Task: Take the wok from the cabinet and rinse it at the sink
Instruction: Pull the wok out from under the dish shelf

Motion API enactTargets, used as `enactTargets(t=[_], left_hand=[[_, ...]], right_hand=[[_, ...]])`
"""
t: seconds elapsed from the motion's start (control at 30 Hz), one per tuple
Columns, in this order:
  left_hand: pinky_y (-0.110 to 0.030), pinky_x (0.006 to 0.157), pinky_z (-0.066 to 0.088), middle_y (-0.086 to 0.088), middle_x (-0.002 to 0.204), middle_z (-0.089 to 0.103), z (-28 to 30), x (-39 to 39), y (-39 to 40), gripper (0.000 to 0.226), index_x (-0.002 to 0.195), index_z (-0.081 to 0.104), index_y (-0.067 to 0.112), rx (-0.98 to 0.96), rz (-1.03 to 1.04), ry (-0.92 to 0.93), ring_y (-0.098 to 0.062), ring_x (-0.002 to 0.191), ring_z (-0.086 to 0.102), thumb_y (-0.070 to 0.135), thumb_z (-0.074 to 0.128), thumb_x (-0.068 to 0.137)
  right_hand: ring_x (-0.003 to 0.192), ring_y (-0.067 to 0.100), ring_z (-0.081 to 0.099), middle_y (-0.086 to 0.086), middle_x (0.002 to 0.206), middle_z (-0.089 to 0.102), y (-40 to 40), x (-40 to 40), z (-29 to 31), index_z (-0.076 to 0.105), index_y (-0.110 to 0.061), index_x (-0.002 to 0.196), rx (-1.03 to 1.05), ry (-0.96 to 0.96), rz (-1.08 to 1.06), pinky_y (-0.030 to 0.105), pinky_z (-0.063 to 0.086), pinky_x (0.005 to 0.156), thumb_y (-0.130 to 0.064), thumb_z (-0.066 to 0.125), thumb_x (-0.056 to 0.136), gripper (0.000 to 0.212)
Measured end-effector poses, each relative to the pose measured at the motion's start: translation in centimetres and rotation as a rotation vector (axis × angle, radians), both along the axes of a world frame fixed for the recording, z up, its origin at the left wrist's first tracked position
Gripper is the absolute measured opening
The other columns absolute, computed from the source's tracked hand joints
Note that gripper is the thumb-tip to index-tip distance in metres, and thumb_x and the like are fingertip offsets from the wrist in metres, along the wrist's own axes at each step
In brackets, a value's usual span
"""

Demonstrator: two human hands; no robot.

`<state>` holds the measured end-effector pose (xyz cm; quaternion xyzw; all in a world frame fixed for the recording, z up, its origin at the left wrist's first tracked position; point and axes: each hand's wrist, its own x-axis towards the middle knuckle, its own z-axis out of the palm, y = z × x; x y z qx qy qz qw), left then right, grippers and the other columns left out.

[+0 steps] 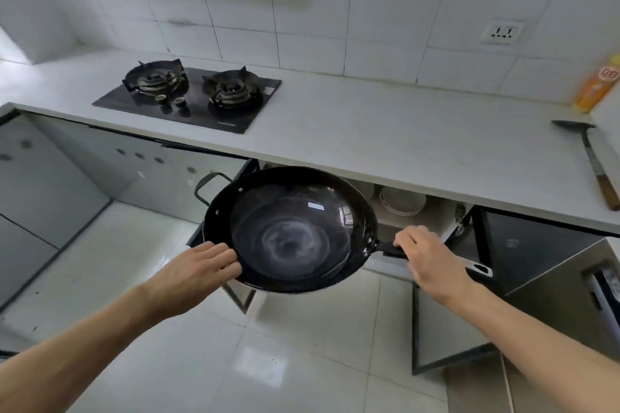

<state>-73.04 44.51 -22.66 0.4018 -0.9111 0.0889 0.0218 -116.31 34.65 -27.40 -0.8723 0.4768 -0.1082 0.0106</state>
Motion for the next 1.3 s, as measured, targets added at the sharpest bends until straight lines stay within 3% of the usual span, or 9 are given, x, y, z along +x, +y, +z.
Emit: enactTargets(t=[0.17,0.33,0.53,0.7,0.83,1.03,1.3], left_hand=[[-0.032,0.067,0.050,-0.001,0.089,0.053,4.0,2.9,0.8,0.025,0.096,0.050,0.015,-0.110,-0.006,0.004,-0.022,0.075,0.051,-0.005,0.040,0.086],[-0.031,0.067,0.049,-0.001,0.090,0.054,5.0,5.8,0.7,0.033,0.096,0.053,0.015,-0.198,-0.028,0.018,-0.020,0.075,0.050,-0.003,0.025,0.093],[-0.030,0.068,0.048,0.000,0.092,0.053,5.0,7.5,-1.6,0.021,0.098,0.051,0.016,-0.204,-0.049,0.019,-0.019,0.078,0.049,-0.001,0.044,0.088],[-0.031,0.066,0.048,0.000,0.092,0.052,5.4,7.3,-4.8,0.027,0.096,0.053,0.015,-0.200,-0.063,0.028,-0.020,0.077,0.048,-0.003,0.060,0.079],[-0.030,0.065,0.046,-0.001,0.089,0.052,5.8,6.2,-8.7,0.020,0.094,0.052,0.016,-0.223,-0.096,0.012,-0.020,0.076,0.048,0.001,0.058,0.083],[-0.029,0.066,0.043,0.001,0.089,0.050,6.5,3.5,-17.1,0.031,0.093,0.050,0.017,-0.205,-0.119,-0.002,-0.019,0.076,0.046,-0.001,0.067,0.076],[-0.027,0.063,0.042,0.004,0.086,0.047,6.8,0.9,-27.3,0.034,0.090,0.047,0.020,-0.148,-0.089,-0.018,-0.016,0.074,0.045,0.002,0.072,0.074]], right_hand=[[0.082,0.025,0.054,0.002,0.092,0.058,-0.2,3.2,4.3,0.057,-0.013,0.096,-0.101,-0.034,0.033,0.039,0.051,0.067,0.020,0.066,0.057,0.052],[0.083,0.026,0.056,0.003,0.094,0.059,0.3,5.7,7.2,0.059,-0.011,0.095,-0.160,-0.067,0.040,0.038,0.052,0.070,0.018,0.067,0.059,0.047],[0.086,0.017,0.050,-0.001,0.096,0.056,0.1,6.7,8.8,0.056,-0.013,0.098,-0.176,-0.040,0.004,0.026,0.043,0.070,0.015,0.067,0.064,0.046],[0.083,0.019,0.048,-0.002,0.095,0.052,-1.4,6.3,9.5,0.053,-0.017,0.097,-0.177,0.003,-0.049,0.034,0.049,0.069,0.013,0.066,0.067,0.044],[0.081,0.022,0.048,0.000,0.094,0.053,-3.9,5.4,9.2,0.054,-0.016,0.096,-0.182,0.009,-0.096,0.037,0.048,0.068,0.014,0.064,0.066,0.044],[0.079,0.023,0.047,0.000,0.092,0.053,-11.4,2.7,8.1,0.051,-0.017,0.094,-0.179,-0.034,-0.128,0.038,0.047,0.065,0.011,0.063,0.066,0.041],[0.079,0.018,0.046,-0.004,0.094,0.053,-22.2,1.0,6.8,0.051,-0.021,0.097,-0.117,-0.027,-0.129,0.027,0.042,0.065,0.010,0.073,0.061,0.052]])
